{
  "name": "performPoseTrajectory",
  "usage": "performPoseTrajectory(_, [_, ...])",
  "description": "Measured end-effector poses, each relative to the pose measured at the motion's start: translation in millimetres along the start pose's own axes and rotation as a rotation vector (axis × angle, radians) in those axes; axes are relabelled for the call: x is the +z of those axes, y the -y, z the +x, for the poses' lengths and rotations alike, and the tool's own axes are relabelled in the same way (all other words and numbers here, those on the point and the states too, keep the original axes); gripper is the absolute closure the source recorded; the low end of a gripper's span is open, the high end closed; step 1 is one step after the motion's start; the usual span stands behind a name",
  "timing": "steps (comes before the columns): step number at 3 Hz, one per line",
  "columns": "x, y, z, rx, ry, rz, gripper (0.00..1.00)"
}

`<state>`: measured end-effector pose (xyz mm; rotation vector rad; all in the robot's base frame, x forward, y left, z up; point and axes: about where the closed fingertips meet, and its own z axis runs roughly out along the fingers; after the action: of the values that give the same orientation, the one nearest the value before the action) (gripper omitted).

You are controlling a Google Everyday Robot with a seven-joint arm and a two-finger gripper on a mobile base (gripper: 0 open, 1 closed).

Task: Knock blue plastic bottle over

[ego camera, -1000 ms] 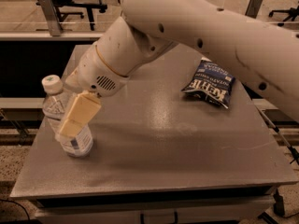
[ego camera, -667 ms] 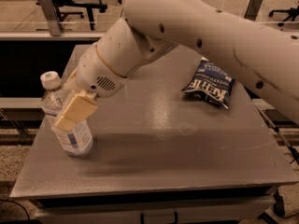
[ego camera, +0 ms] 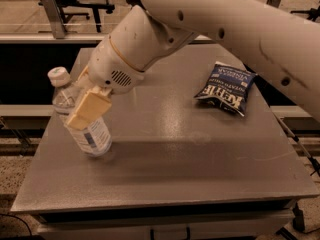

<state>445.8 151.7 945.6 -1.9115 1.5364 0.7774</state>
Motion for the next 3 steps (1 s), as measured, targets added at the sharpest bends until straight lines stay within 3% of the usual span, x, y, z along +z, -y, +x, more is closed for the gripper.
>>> performPoseTrajectory(1, [-33, 14, 12, -0.031, -0.148, 0.026, 1.0])
performPoseTrajectory(3, [-57, 15, 52, -0.131, -0.45, -0.021, 1.0])
